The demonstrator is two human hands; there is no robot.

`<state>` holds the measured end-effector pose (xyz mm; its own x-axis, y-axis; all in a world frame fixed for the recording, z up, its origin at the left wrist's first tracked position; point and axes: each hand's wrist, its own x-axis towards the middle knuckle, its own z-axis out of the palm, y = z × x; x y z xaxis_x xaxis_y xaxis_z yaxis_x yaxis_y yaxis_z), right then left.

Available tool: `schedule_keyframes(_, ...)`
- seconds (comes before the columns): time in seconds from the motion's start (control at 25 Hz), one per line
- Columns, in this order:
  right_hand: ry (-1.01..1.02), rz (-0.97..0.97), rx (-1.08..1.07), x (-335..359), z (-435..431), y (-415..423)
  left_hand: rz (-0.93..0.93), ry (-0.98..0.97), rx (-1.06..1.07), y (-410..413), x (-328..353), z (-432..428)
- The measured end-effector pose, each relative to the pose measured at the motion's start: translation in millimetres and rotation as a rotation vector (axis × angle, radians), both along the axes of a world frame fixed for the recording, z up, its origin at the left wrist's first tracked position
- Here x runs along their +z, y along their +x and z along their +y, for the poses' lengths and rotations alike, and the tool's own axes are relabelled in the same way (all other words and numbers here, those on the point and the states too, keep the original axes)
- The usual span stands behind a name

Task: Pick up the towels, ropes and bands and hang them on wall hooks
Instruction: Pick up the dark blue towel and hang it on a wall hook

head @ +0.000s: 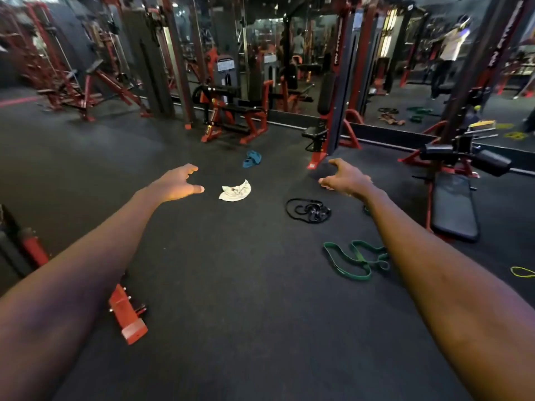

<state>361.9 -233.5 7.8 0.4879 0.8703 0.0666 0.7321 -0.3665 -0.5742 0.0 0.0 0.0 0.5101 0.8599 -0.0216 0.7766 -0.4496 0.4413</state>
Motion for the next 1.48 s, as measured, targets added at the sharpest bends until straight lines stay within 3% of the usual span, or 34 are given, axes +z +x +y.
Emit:
schedule_keyframes(0.36,0.006,0.029,0.058,-35.5,303.1,73.1,-0.097,-0.020,0.039,76.6,-20.0,252.4)
schedule_keyframes(1.12,-0.037,0.082,0.088,-74.8,897.9,273.7,-0.010,-0.078,-0.001,280.8,-62.0,812.5)
schedule_keyframes(1.48,-0.080,0.082,0.037,-107.1,1175.8,345.8,-0.073,-0.129,-0.042,348.9,-97.0,1106.3)
